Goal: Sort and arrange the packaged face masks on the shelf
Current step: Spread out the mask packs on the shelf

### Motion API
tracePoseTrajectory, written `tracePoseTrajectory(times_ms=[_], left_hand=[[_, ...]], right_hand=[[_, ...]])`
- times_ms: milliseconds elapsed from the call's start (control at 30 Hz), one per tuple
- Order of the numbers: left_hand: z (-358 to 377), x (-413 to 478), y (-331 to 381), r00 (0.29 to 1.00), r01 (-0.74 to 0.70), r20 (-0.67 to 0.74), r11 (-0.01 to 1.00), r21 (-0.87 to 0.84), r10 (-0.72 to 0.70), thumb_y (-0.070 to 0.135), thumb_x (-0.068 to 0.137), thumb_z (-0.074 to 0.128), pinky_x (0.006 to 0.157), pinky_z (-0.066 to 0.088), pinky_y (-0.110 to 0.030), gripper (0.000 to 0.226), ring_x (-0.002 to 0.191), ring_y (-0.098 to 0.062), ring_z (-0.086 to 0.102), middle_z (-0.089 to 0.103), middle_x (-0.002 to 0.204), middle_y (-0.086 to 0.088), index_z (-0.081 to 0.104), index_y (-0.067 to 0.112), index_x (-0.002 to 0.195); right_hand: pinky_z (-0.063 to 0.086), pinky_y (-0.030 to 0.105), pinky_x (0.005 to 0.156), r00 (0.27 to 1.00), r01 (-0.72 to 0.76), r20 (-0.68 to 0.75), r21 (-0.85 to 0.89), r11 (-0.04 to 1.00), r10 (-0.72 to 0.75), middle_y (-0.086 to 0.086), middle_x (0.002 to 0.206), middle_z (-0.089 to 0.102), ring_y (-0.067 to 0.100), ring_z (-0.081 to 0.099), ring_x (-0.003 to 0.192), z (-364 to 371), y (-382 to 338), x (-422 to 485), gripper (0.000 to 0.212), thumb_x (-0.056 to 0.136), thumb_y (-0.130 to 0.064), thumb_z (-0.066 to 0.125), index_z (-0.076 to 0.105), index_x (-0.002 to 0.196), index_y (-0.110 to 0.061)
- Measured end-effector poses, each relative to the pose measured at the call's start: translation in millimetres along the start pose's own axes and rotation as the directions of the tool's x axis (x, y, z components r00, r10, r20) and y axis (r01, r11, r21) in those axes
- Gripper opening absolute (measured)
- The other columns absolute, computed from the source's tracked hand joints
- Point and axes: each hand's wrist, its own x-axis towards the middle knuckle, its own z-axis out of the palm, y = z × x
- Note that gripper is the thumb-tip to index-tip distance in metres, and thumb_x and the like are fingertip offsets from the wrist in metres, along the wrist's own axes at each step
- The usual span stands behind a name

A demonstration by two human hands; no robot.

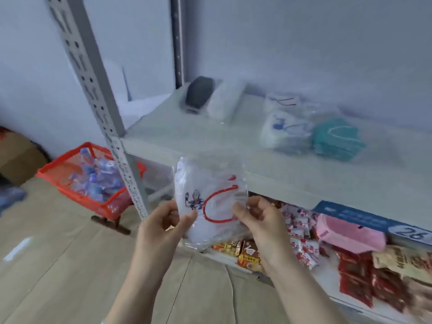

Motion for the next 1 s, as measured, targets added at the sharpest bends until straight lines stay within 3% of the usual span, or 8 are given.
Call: tracePoseTrajectory(times_ms=[200, 400, 467, 567, 667, 800, 900, 1000], left_hand=[[70, 48, 12, 0.958, -0.056, 0.285, 0.996, 0.067, 0.035, 0.036, 0.074, 0.077, 0.056, 0.036, -0.028, 0.042, 0.057, -0.018, 0.045, 0.044, 0.064, -0.017, 0.061, -0.001, 0.084], [143, 89, 40, 0.899, -0.168, 0.428, 0.976, 0.135, 0.095, 0.028, 0.082, 0.069, 0.052, 0.033, -0.018, 0.028, 0.05, -0.007, 0.039, 0.042, 0.05, 0.008, 0.05, 0.018, 0.063], [163, 116, 51, 0.891, -0.229, 0.434, 0.958, 0.171, 0.135, 0.025, 0.083, 0.068, 0.05, 0.032, -0.015, 0.032, 0.048, -0.004, 0.036, 0.041, 0.047, 0.014, 0.046, 0.022, 0.06], [190, 170, 71, 0.918, -0.202, 0.374, 0.969, 0.144, 0.135, 0.024, 0.081, 0.072, 0.059, 0.047, -0.035, 0.022, 0.052, -0.009, 0.048, 0.052, 0.054, 0.01, 0.058, 0.009, 0.072], [213, 236, 92, 0.937, -0.198, 0.318, 0.968, 0.153, 0.141, 0.018, 0.083, 0.069, 0.063, 0.045, -0.031, 0.026, 0.052, -0.007, 0.049, 0.049, 0.063, -0.001, 0.057, -0.005, 0.081], [239, 314, 110, 0.945, -0.166, 0.316, 0.954, 0.249, 0.082, 0.018, 0.085, 0.065, 0.078, 0.052, -0.035, 0.01, 0.07, -0.02, 0.055, 0.057, 0.081, -0.014, 0.059, 0.012, 0.09], [257, 348, 109, 0.959, -0.096, 0.282, 0.933, 0.347, -0.006, 0.018, 0.086, 0.064, 0.069, 0.049, -0.019, 0.01, 0.066, -0.021, 0.055, 0.058, 0.07, -0.009, 0.061, 0.011, 0.08], [269, 367, 102, 0.956, -0.053, 0.279, 0.887, 0.458, -0.087, 0.019, 0.087, 0.062, 0.068, 0.046, -0.024, 0.017, 0.07, -0.022, 0.055, 0.054, 0.064, -0.004, 0.059, 0.009, 0.074]], right_hand=[[0.045, 0.018, 0.059, 0.949, 0.012, -0.317, 0.035, 0.999, -0.001, 0.003, 0.068, 0.061, 0.012, 0.057, 0.063, -59, -13, 6, 0.039, 0.06, -0.04, 0.069, 0.064, 0.082, -0.009], [0.049, 0.037, 0.072, 0.93, -0.005, -0.367, -0.077, 0.997, -0.024, -0.004, 0.07, 0.065, 0.016, 0.06, 0.071, -115, -38, 42, 0.035, 0.064, -0.045, 0.068, 0.064, 0.084, -0.016], [0.052, 0.041, 0.084, 0.94, -0.016, -0.341, -0.141, 0.99, -0.033, -0.003, 0.086, 0.068, 0.018, 0.065, 0.085, -133, -51, 72, 0.026, 0.075, -0.04, 0.067, 0.062, 0.092, -0.021], [0.052, 0.047, 0.087, 0.937, 0.016, -0.341, -0.175, 0.984, -0.076, 0.005, 0.097, 0.068, 0.023, 0.065, 0.091, -152, -74, 138, 0.023, 0.081, -0.024, 0.069, 0.061, 0.1, -0.014], [0.056, 0.033, 0.071, 0.945, 0.05, -0.311, -0.158, 0.986, -0.098, 0.011, 0.089, 0.067, 0.019, 0.067, 0.068, -158, -104, 211, 0.024, 0.085, -0.013, 0.066, 0.058, 0.105, -0.001], [0.054, 0.02, 0.054, 0.97, -0.024, -0.243, -0.171, 0.985, -0.018, 0.009, 0.078, 0.064, 0.009, 0.06, 0.044, -157, -132, 289, 0.023, 0.085, -0.004, 0.064, 0.06, 0.107, 0.001], [0.058, 0.036, 0.074, 0.962, -0.107, -0.27, -0.226, 0.968, 0.043, 0.016, 0.088, 0.062, 0.023, 0.061, 0.064, -159, -131, 330, 0.022, 0.08, 0.0, 0.069, 0.061, 0.1, 0.003], [0.053, 0.046, 0.086, 0.942, -0.219, -0.307, -0.248, 0.944, 0.138, 0.013, 0.071, 0.058, 0.029, 0.06, 0.071, -158, -124, 354, 0.011, 0.078, 0.005, 0.069, 0.06, 0.082, 0.0]])
